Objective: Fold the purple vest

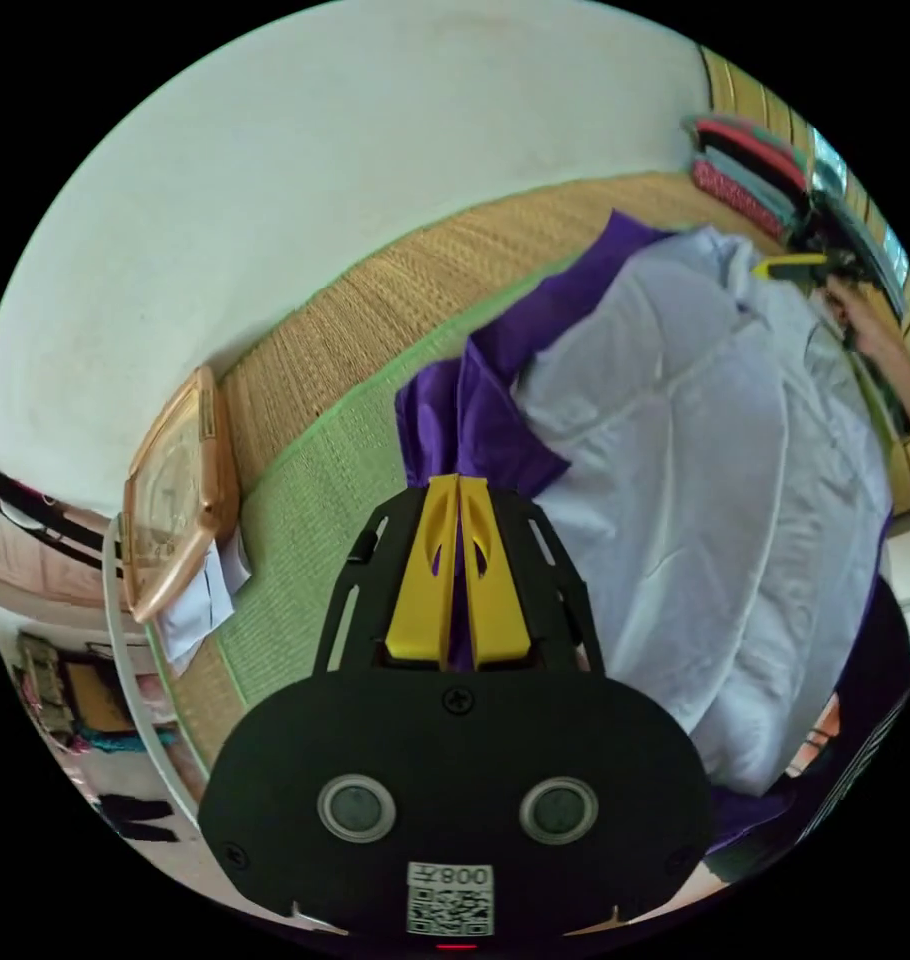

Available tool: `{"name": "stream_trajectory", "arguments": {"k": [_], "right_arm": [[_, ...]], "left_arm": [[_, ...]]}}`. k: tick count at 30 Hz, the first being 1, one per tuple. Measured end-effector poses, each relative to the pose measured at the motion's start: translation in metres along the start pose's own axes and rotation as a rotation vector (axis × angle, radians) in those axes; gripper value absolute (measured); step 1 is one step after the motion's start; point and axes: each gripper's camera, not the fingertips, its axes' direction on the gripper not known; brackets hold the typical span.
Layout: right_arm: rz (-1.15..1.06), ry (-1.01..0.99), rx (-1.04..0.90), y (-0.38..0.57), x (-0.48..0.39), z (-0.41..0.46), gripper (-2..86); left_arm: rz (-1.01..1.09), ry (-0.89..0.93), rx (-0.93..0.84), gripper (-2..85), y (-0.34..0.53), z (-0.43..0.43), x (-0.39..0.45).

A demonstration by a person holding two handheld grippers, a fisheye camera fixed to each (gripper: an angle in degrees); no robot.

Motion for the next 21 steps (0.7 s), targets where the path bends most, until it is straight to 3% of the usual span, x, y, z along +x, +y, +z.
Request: {"name": "stream_trajectory", "arguments": {"k": [5,9,13,16,21], "right_arm": [[-0.049,-0.105,0.031,-0.033,-0.010,0.013,0.9],[-0.099,-0.126,0.047,-0.027,-0.021,-0.003,1.3],[-0.091,-0.097,0.052,-0.016,-0.008,-0.023,1.7],[-0.041,-0.138,0.048,-0.007,0.011,-0.030,1.8],[0.004,-0.183,0.057,0.012,0.020,-0.053,1.4]], "left_arm": [[-0.077,0.200,0.136,2.5,-0.037,-0.028,-0.006],[-0.011,0.254,0.026,11.2,-0.032,-0.005,0.018],[0.145,0.125,-0.150,12.5,-0.022,0.014,0.056],[0.205,-0.055,-0.247,6.8,-0.019,0.028,0.078],[0.106,-0.067,-0.159,0.9,-0.019,0.006,0.070]]}}
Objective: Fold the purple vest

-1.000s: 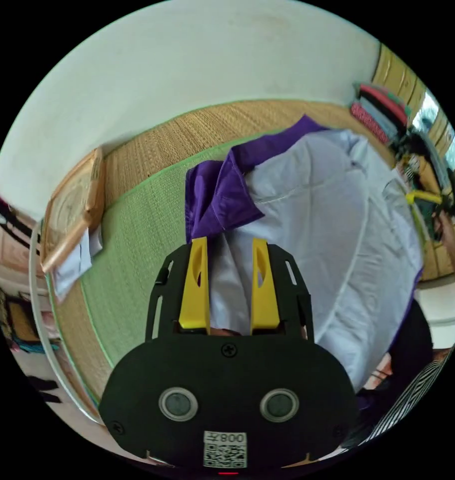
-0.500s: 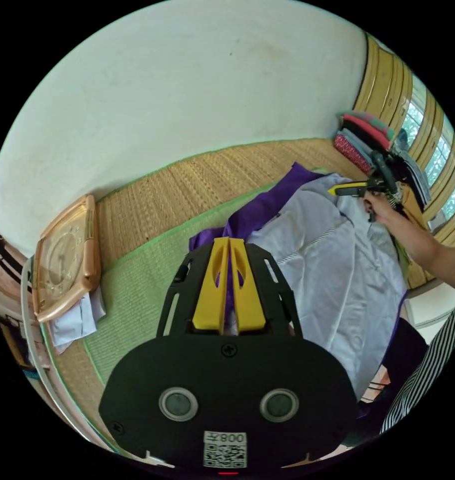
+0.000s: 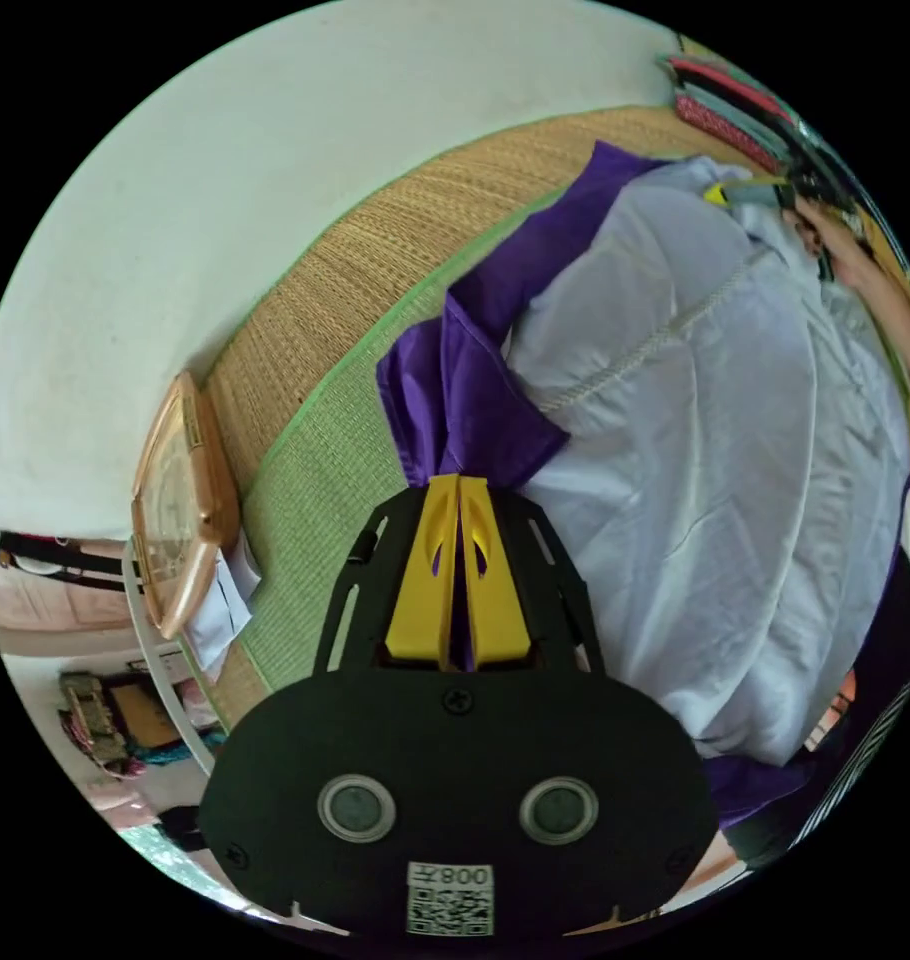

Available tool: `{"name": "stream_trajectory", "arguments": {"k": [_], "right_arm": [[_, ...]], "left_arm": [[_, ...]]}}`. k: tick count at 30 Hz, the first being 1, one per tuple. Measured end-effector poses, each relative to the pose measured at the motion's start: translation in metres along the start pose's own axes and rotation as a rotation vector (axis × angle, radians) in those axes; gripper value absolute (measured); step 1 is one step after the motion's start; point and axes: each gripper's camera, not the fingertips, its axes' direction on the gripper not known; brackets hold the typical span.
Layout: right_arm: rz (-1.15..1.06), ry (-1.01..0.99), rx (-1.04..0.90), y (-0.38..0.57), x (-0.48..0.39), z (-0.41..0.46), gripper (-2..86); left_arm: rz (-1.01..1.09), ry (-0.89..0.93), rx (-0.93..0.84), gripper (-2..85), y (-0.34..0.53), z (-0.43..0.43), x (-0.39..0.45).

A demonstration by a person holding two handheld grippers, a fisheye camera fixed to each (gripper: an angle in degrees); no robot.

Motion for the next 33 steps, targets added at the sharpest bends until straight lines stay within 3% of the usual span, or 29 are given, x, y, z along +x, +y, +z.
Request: {"name": "stream_trajectory", "arguments": {"k": [4,8,12,17,22,28,33], "right_arm": [[-0.009,0.028,-0.006,0.001,-0.002,-0.028,0.8],[-0.027,0.047,-0.025,-0.018,0.005,-0.042,0.5],[-0.017,0.080,-0.076,-0.033,0.012,-0.034,0.1],[-0.045,0.115,-0.019,-0.063,0.013,-0.070,-0.1],[-0.009,0.152,-0.038,-0.096,0.021,-0.106,-0.2],[-0.086,0.141,-0.010,-0.077,-0.001,-0.191,0.1],[-0.187,-0.101,0.083,-0.054,-0.051,-0.275,2.9]], "left_arm": [[-0.178,0.099,0.166,0.2,0.000,-0.043,-0.041],[-0.085,0.342,0.196,0.1,-0.012,-0.037,-0.014],[-0.016,0.156,0.066,0.1,-0.016,0.018,0.041],[-0.109,-0.023,0.063,0.2,-0.028,0.041,0.001],[-0.283,0.073,0.049,0.5,-0.033,0.050,-0.058],[-0.385,0.279,0.241,3.8,0.070,0.007,-0.090],[-0.503,0.352,0.237,9.5,0.220,-0.018,-0.112]]}}
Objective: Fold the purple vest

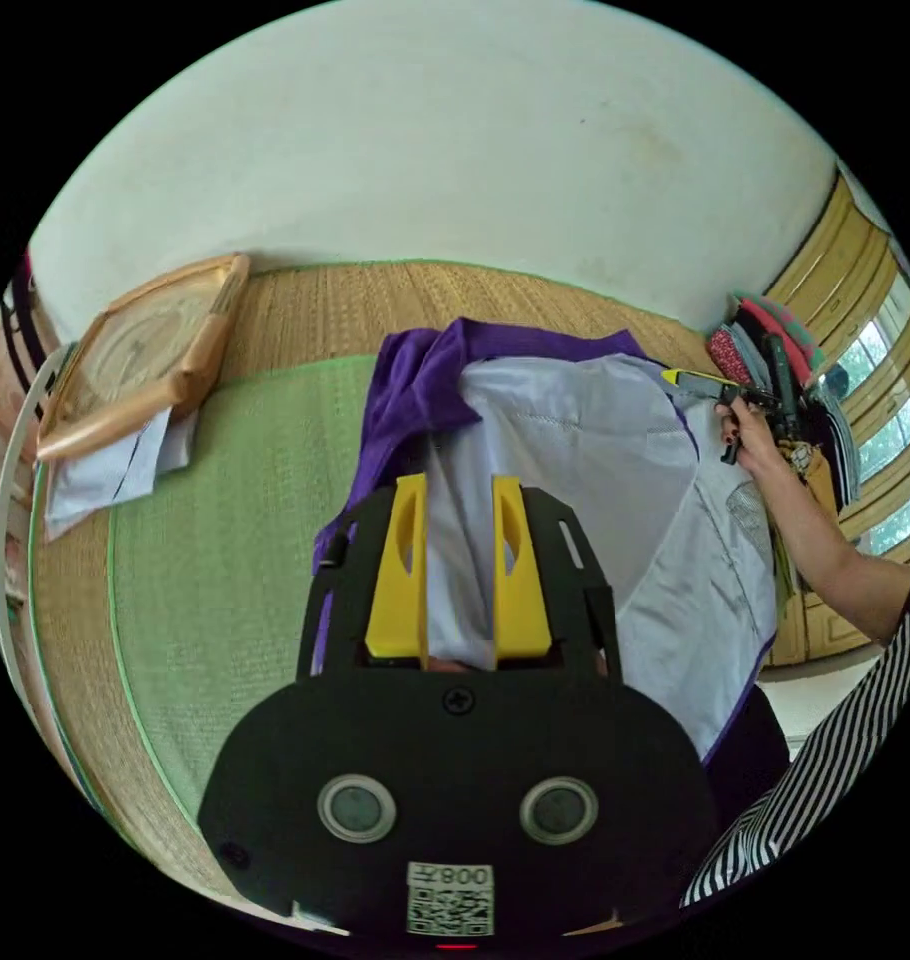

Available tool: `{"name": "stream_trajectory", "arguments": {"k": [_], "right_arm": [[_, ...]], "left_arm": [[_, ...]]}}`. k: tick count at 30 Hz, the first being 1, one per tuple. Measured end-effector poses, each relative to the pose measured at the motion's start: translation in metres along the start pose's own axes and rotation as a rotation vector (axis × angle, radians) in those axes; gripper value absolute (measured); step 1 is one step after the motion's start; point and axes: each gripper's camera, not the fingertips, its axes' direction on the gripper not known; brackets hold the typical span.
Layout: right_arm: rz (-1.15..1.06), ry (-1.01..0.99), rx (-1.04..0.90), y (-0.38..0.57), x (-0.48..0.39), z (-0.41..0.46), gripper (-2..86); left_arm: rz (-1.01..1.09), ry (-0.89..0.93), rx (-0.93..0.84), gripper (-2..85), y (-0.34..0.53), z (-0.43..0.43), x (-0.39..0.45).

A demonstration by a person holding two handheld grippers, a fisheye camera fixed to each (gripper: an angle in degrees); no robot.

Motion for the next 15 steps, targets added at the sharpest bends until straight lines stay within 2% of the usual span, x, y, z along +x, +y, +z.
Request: {"name": "stream_trajectory", "arguments": {"k": [2,4,8,13,15], "right_arm": [[-0.117,-0.094,-0.028,-0.017,-0.063,-0.008,4.8],[-0.233,-0.105,-0.060,-0.034,-0.119,-0.003,5.5],[-0.445,0.000,-0.121,-0.075,-0.234,0.023,7.1],[-0.645,0.140,-0.133,-0.105,-0.328,0.034,8.1],[-0.718,0.197,-0.159,-0.111,-0.355,0.037,8.2]], "left_arm": [[-0.096,-0.058,-0.012,10.4,0.062,-0.029,-0.034],[-0.182,-0.071,-0.016,10.8,0.104,-0.046,-0.056],[-0.334,0.074,-0.002,11.3,0.178,-0.062,-0.084],[-0.364,0.215,0.043,11.9,0.221,-0.066,-0.075],[-0.350,0.286,0.003,12.1,0.231,-0.053,-0.071]]}}
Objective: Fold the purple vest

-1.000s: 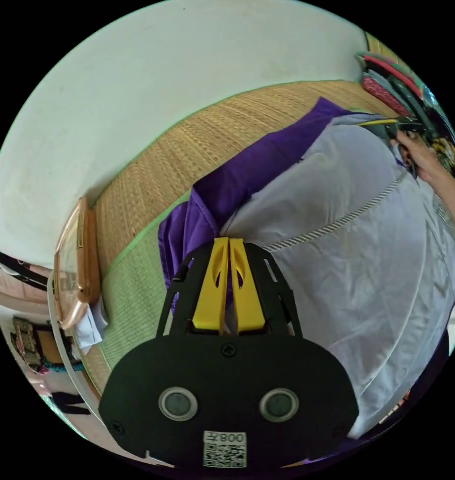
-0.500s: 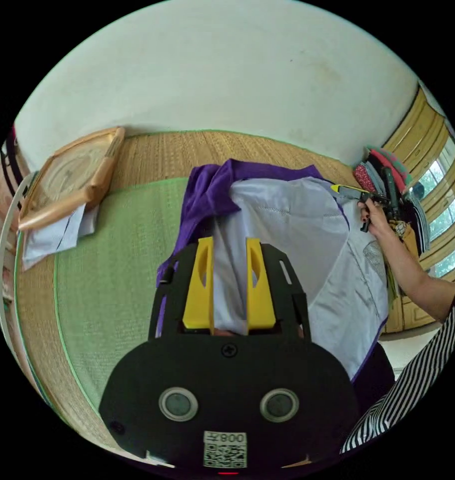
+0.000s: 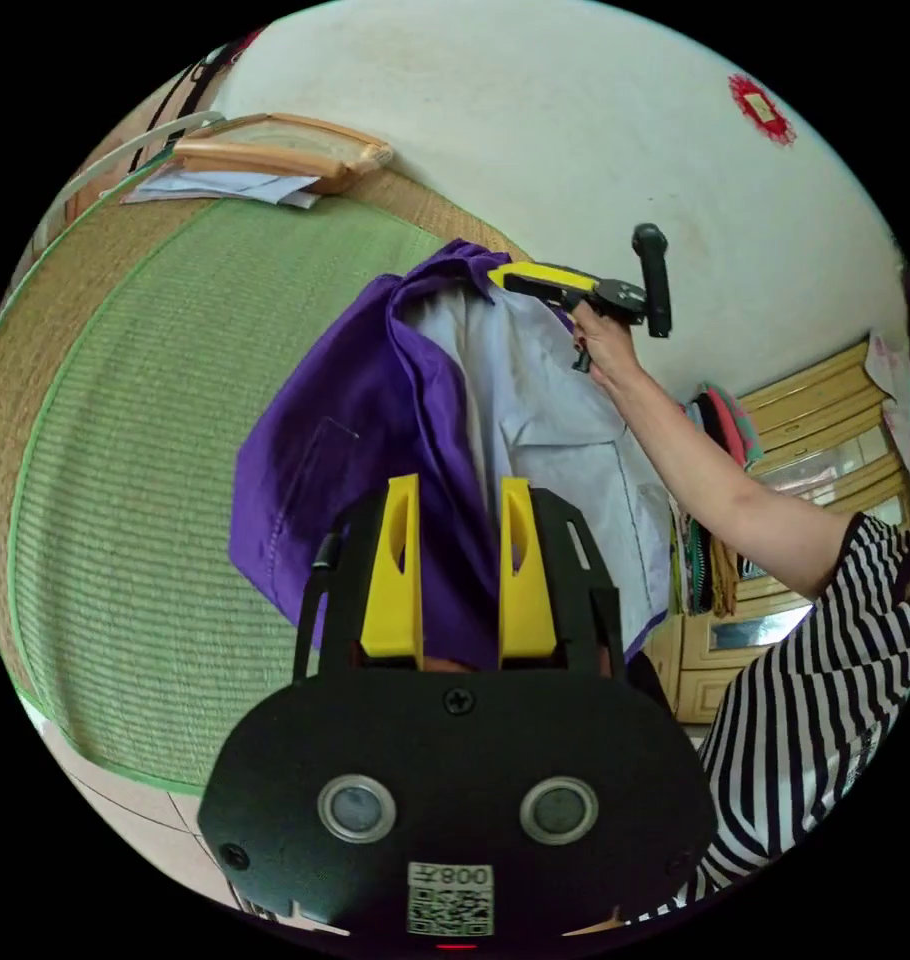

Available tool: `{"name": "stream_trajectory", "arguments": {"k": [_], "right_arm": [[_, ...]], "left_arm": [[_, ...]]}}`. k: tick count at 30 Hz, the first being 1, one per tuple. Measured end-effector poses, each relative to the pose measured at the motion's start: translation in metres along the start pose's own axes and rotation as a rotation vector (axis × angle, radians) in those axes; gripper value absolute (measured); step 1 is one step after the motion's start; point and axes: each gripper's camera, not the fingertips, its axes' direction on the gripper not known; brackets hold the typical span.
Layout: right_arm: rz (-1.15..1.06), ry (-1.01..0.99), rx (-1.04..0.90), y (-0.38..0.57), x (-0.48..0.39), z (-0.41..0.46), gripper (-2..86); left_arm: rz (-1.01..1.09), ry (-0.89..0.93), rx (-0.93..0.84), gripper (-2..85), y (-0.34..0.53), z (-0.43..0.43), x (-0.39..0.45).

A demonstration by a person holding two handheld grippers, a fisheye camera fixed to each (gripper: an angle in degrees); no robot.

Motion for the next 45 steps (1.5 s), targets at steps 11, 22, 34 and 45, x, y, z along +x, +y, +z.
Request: {"name": "stream_trajectory", "arguments": {"k": [11,22,34,45], "right_arm": [[-0.148,0.116,-0.106,-0.054,-0.034,-0.060,2.2],[-0.120,0.167,-0.034,-0.034,0.036,-0.214,0.7],[0.072,0.141,-0.439,0.098,0.121,-0.117,0.8],[0.464,-0.365,-0.095,0.251,0.120,-0.173,3.7]], "left_arm": [[-0.024,0.059,-0.036,2.7,0.021,0.000,-0.047],[0.229,0.311,0.057,1.4,0.019,-0.066,-0.010],[0.225,0.430,-0.196,7.6,0.012,0.062,0.040],[0.164,0.116,-0.041,9.7,0.077,-0.076,-0.004]]}}
